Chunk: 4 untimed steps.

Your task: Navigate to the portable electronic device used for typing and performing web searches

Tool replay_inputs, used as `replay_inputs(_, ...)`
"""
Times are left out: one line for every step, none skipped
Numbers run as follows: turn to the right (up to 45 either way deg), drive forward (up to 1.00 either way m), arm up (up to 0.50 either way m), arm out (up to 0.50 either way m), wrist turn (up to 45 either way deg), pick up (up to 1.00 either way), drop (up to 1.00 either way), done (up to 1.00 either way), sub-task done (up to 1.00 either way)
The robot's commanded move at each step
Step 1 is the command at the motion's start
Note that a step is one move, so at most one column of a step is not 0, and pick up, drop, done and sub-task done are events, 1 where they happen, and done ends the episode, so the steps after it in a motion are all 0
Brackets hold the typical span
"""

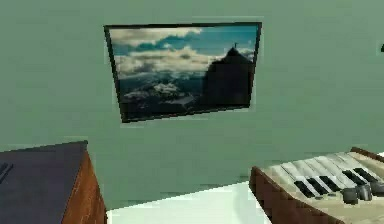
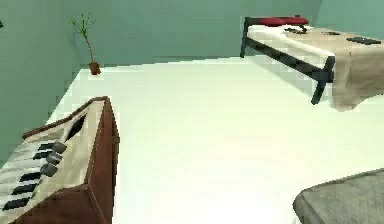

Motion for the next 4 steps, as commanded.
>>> replay_inputs(45.0,0.0,0.0,0.0,0.0,0.0,0.0,0.0,0.0)
replay_inputs(30.0,0.0,0.0,0.0,0.0,0.0,0.0,0.0,0.0)
replay_inputs(0.0,0.15,0.0,0.0,0.0,0.0,0.0,0.0,0.0)
replay_inputs(21.0,0.0,0.0,0.0,0.0,0.0,0.0,0.0,0.0)
